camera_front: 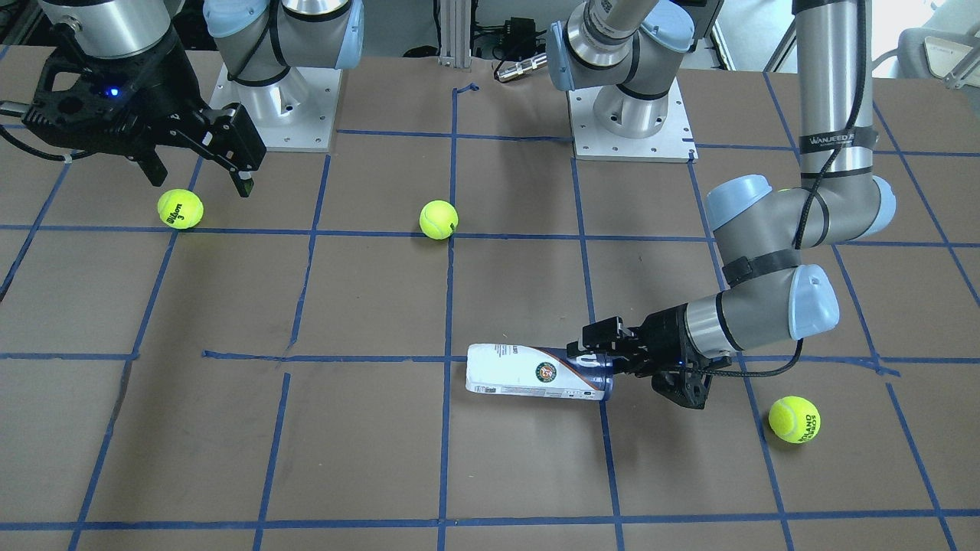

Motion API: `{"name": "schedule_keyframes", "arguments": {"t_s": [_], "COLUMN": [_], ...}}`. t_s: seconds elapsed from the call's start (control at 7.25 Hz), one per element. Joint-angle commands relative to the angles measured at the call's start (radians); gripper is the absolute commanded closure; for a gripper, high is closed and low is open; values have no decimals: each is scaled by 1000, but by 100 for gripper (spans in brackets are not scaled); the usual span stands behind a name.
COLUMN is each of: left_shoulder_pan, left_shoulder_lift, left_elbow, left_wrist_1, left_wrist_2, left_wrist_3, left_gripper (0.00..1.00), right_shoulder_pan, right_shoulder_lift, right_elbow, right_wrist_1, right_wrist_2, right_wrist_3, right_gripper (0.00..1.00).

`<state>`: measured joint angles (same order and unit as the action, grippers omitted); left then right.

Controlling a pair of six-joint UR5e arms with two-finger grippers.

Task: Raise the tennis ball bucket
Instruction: 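Close the left gripper on the lying can's open end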

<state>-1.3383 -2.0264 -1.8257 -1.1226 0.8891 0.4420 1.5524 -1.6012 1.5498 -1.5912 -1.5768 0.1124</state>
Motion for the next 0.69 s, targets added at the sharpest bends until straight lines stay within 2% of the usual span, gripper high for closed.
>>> {"name": "schedule_keyframes", "arguments": {"t_s": [0.0, 0.14, 0.55], "left_shoulder_pan": [-1, -1, -4], "left_shoulder_lift": [-5, -3, 15], "left_elbow": [6, 12, 43], "left_wrist_1": [0, 0, -13], "left_wrist_2": [11, 13, 20], "left_wrist_3": [-5, -8, -184], "left_gripper": [81, 100, 100], "right_shoulder_pan": [0, 0, -2], "right_shoulder_lift": [1, 1, 1], "right_elbow": [3, 4, 7], "right_wrist_1": [0, 0, 5], "right_wrist_2": [3, 3, 3], "right_wrist_3": [-3, -2, -2], "right_gripper": [0, 0, 0]}}
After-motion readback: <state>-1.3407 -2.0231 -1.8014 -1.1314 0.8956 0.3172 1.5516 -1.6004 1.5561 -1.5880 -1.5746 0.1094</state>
